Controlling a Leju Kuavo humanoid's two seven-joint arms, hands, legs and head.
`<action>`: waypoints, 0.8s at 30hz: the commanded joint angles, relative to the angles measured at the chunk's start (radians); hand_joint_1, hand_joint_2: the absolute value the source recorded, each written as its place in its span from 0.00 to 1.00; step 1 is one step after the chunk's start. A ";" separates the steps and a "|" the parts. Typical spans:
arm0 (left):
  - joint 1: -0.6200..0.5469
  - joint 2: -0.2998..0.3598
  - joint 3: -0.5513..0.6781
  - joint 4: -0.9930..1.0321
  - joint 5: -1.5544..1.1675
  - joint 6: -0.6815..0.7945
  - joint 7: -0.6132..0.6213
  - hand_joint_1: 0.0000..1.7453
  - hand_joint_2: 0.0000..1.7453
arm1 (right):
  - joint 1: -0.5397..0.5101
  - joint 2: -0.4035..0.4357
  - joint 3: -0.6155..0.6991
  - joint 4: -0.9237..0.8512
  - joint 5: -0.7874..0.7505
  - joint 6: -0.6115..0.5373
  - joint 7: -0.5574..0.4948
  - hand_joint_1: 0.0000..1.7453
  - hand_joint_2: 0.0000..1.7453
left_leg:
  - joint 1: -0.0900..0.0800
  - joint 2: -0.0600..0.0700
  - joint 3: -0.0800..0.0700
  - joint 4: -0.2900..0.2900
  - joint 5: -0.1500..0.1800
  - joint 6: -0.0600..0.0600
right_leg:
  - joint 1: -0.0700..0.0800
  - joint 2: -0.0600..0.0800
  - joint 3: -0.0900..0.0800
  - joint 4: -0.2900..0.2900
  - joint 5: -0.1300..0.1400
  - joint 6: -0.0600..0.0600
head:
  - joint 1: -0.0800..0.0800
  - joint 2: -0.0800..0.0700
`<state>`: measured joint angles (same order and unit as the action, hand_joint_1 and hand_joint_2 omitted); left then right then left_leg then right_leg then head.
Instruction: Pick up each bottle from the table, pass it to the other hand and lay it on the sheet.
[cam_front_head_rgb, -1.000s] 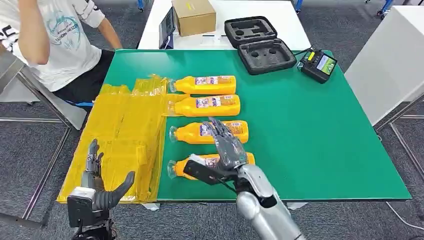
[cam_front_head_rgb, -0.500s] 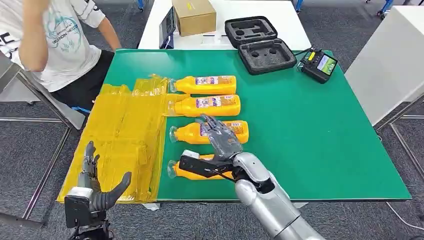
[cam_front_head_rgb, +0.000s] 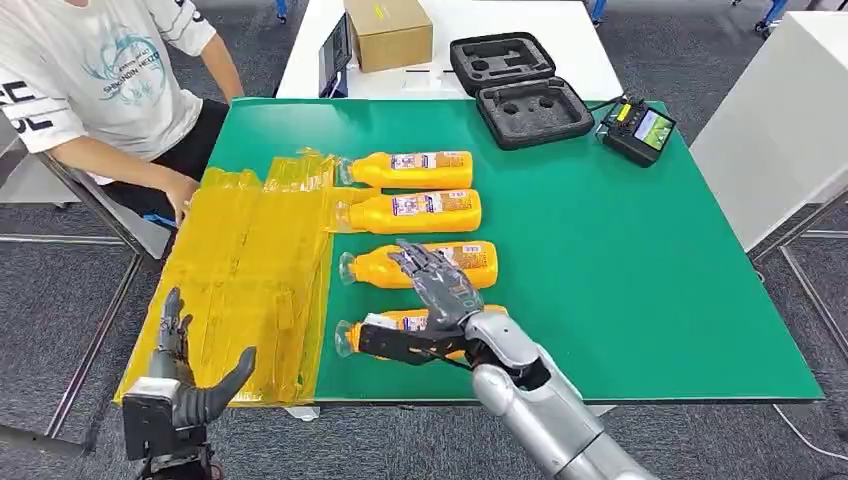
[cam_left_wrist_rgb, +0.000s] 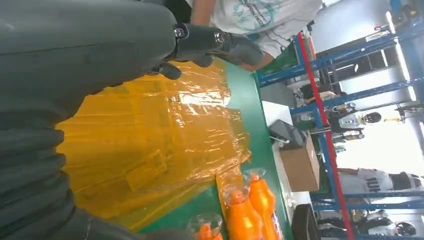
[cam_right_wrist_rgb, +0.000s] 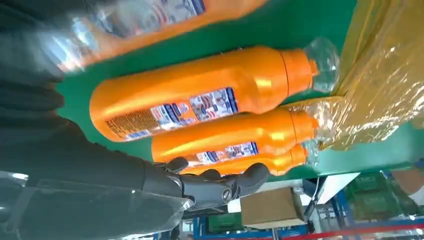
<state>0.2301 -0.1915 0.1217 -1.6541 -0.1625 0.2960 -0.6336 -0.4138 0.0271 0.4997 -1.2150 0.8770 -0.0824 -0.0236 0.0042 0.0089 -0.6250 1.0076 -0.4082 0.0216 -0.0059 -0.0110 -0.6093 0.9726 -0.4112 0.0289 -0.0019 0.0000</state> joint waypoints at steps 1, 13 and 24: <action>-0.020 -0.010 0.048 0.027 0.010 -0.007 0.009 0.00 1.00 | 0.032 -0.054 0.037 -0.046 -0.026 0.015 0.005 0.00 1.00 | 0.000 -0.002 0.004 -0.001 -0.002 -0.001 | 0.000 0.000 0.004 -0.001 -0.002 -0.001 | 0.000 0.000; -0.025 -0.022 0.044 0.041 -0.009 -0.005 0.014 0.00 1.00 | 0.123 -0.059 0.023 -0.114 0.036 0.013 0.040 0.00 1.00 | 0.000 -0.002 0.005 -0.001 -0.002 -0.001 | 0.000 -0.001 0.005 -0.001 -0.002 -0.001 | 0.000 0.000; -0.011 -0.024 0.049 0.030 -0.003 -0.006 0.013 0.00 1.00 | 0.122 -0.062 0.010 -0.078 0.063 0.001 0.054 0.00 1.00 | 0.000 -0.001 0.002 -0.001 -0.001 -0.001 | 0.000 0.000 0.002 -0.001 -0.001 0.000 | 0.000 0.000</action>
<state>0.2340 -0.2029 0.1507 -1.6541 -0.1709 0.2918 -0.6245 -0.2827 -0.0232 0.5162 -1.3275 0.9365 -0.0755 0.0233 0.0041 0.0090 -0.6249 1.0076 -0.4085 0.0215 -0.0060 -0.0109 -0.6092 0.9725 -0.4112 0.0288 -0.0019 0.0000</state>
